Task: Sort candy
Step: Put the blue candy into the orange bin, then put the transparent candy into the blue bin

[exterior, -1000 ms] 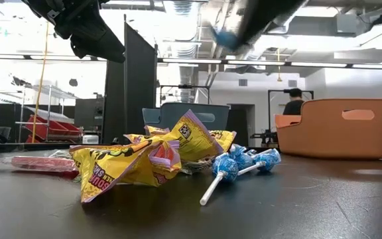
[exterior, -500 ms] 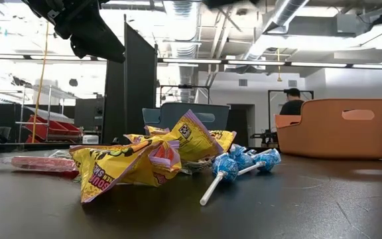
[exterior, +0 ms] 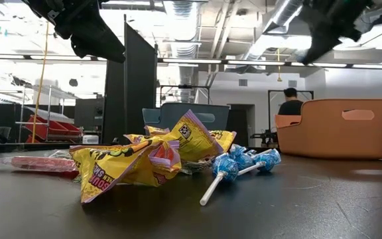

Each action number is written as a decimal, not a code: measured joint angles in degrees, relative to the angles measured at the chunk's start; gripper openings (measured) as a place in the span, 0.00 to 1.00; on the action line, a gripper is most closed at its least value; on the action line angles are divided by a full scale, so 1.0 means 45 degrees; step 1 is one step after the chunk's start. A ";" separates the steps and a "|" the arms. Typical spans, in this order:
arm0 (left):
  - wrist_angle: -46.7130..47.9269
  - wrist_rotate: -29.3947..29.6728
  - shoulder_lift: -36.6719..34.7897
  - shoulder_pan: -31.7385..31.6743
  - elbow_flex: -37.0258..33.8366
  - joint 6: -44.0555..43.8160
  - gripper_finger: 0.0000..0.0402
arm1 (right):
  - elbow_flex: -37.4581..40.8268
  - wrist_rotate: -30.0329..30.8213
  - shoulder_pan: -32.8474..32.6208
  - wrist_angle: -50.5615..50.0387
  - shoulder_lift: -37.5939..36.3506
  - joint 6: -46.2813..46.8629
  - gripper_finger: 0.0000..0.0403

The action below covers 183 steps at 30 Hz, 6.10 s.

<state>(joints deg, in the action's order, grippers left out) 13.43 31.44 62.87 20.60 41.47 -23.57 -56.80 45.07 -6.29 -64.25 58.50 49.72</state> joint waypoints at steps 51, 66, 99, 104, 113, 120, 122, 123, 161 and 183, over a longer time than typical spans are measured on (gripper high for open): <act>0.0744 -0.4266 0.5938 0.2579 0.1788 0.0860 0.39 | -0.0024 0.1722 -0.4685 0.7536 0.2274 -0.5835 0.64; 0.1374 -0.3686 0.8294 0.2803 0.2676 -0.0224 0.39 | -0.0024 0.1735 -0.4661 0.7578 0.2274 -0.5840 0.64; 0.1807 -0.3890 0.6294 0.2919 0.3541 -0.0214 0.04 | -0.0024 0.1735 -0.4661 0.7553 0.2274 -0.5835 0.64; 0.1545 -0.3386 0.4754 0.2895 0.3555 -0.0122 0.04 | -0.0024 0.1731 -0.4661 0.7534 0.2274 -0.5834 0.64; 0.0507 0.2184 0.2872 0.1814 0.3560 0.0279 0.04 | -0.0024 0.1733 -0.4661 0.7578 0.2274 -0.5832 0.64; -0.1698 0.3980 0.2948 -0.1429 0.3560 0.1931 0.04 | -0.0024 0.1732 -0.4615 0.7799 0.2274 -0.6139 0.64; -0.2282 0.3357 0.2947 -0.2682 0.3560 0.2365 0.04 | -0.0024 0.1731 -0.4533 0.8009 0.2274 -0.6457 0.64; -0.2521 0.2897 0.2943 -0.3297 0.3560 0.2478 0.04 | -0.0024 0.1726 -0.4461 0.8157 0.2274 -0.6659 0.64; 0.1103 -0.6718 0.2676 -0.5105 0.3560 0.3251 0.53 | -0.0019 0.1575 -0.4763 0.7542 0.2269 -0.6812 0.64; 0.2895 -0.4285 0.7798 0.1161 0.3560 -0.0836 0.45 | -0.0019 0.1565 -0.4297 0.7496 0.2269 -0.6820 0.64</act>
<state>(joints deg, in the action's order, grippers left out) 26.46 12.16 97.96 25.82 57.49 -27.34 -56.88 52.12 -25.63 -30.52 68.71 19.03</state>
